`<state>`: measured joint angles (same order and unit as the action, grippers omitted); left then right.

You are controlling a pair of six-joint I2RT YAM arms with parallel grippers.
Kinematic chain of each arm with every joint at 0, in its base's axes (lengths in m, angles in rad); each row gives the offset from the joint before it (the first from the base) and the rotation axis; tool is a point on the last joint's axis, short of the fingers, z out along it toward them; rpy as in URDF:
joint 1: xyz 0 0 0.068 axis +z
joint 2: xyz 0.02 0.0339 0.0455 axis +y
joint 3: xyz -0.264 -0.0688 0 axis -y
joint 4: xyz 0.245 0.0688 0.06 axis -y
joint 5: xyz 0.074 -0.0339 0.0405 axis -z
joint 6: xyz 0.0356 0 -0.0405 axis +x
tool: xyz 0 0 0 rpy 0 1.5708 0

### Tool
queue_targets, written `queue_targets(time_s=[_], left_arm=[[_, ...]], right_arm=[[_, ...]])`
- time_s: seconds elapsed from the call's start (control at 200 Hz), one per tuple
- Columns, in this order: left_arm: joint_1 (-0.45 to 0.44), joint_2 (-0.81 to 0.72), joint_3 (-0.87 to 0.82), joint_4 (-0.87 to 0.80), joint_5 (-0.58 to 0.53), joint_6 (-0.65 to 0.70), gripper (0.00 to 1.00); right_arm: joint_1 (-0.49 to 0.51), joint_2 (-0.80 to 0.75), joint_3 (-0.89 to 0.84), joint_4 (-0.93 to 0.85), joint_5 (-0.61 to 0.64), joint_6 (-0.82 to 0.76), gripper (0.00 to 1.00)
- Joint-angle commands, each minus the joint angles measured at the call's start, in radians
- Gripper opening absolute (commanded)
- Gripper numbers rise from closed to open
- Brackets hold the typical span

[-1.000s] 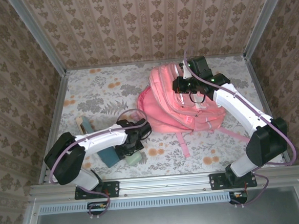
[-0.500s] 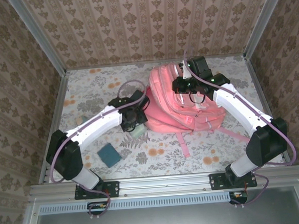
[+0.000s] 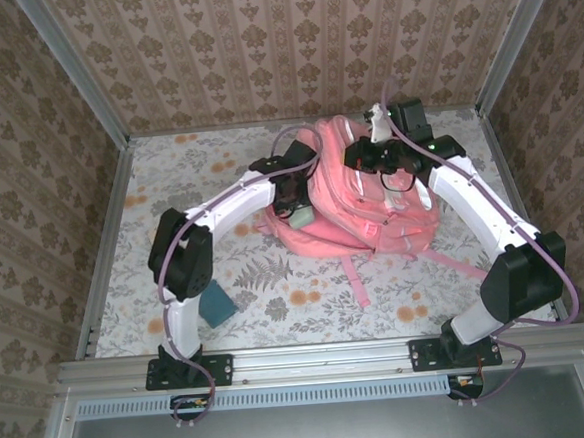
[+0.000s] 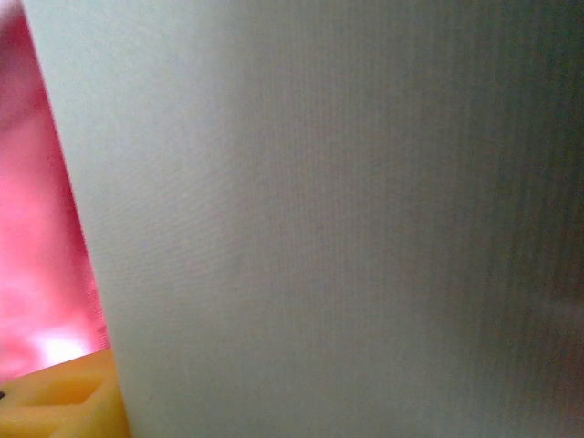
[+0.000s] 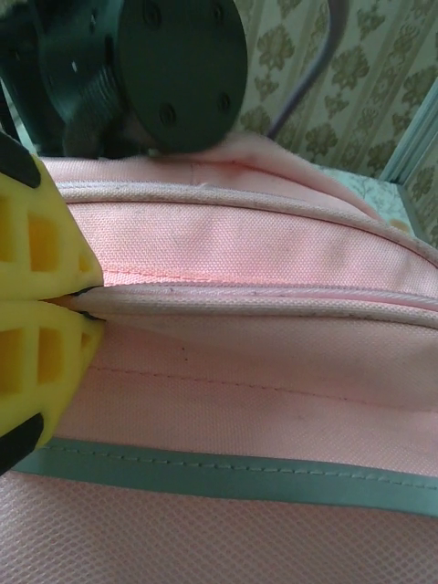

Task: Pack the student bag
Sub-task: Place the pencil pouch in the student bag.

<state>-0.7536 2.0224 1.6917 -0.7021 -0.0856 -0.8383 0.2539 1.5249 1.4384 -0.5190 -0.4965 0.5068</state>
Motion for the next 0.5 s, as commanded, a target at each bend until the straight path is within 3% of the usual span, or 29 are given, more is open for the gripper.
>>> queue_targets(time_s=[0.0, 0.18, 0.355, 0.495], left_arm=[[-0.037, 0.061, 0.114, 0.048, 0.048, 0.065, 0.71], [-0.049, 0.186, 0.255, 0.067, 0.083, 0.090, 0.74], [-0.036, 0.231, 0.311, 0.040, 0.083, 0.106, 0.97], [-0.020, 0.180, 0.261, 0.044, 0.075, 0.113, 1.00]], right_arm=[[-0.005, -0.026, 0.082, 0.139, -0.187, 0.050, 0.00], [-0.008, -0.008, 0.085, 0.129, -0.217, 0.047, 0.00], [-0.007, -0.001, 0.089, 0.104, -0.212, 0.032, 0.00], [-0.010, 0.001, 0.085, 0.099, -0.205, 0.024, 0.00]])
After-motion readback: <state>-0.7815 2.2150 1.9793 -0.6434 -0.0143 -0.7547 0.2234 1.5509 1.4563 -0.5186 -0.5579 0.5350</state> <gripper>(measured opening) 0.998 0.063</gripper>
